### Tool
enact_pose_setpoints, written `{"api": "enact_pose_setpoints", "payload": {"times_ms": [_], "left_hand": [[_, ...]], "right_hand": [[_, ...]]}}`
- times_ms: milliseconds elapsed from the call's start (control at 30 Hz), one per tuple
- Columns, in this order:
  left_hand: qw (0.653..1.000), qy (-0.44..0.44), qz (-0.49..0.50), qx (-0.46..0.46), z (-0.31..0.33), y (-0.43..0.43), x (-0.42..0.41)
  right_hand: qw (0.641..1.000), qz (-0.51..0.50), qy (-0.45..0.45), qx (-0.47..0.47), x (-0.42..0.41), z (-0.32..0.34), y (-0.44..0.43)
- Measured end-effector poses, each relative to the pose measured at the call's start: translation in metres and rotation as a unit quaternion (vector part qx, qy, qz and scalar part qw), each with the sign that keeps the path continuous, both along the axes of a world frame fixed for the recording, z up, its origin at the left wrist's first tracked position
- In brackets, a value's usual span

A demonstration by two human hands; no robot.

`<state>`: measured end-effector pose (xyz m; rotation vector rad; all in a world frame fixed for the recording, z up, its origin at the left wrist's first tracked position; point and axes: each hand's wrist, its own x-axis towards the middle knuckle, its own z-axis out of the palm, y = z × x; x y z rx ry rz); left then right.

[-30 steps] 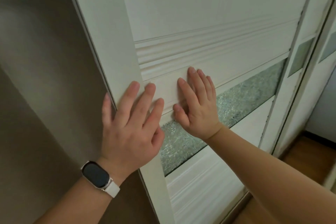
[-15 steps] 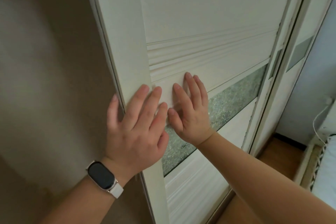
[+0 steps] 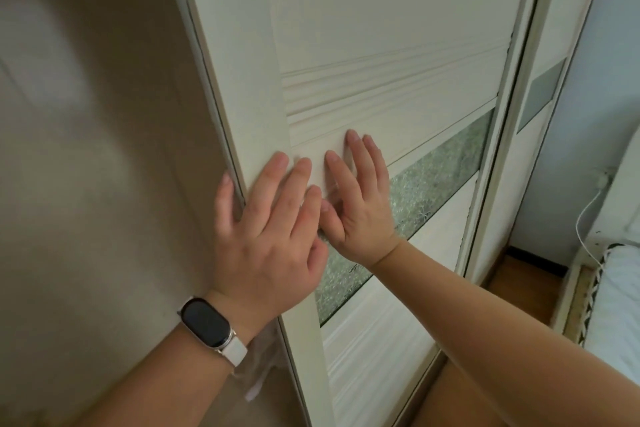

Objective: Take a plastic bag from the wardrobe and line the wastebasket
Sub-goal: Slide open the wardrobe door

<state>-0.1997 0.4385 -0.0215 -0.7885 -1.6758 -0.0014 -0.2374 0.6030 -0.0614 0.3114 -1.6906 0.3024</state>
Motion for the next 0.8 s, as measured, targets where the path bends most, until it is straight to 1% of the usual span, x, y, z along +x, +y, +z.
{"api": "enact_pose_setpoints", "payload": {"times_ms": [400, 567, 800], "left_hand": [[1.000, -0.007, -0.010, 0.001, 0.000, 0.068, -0.026], [1.000, -0.015, -0.021, -0.005, 0.000, 0.100, -0.038], [0.999, 0.002, -0.048, -0.011, -0.004, 0.137, -0.055]], "right_hand": [[0.999, -0.024, -0.017, 0.013, -0.019, 0.000, 0.073], [0.998, -0.044, -0.037, 0.028, -0.025, 0.001, 0.104], [0.994, -0.072, -0.072, 0.034, -0.025, 0.003, 0.144]]}}
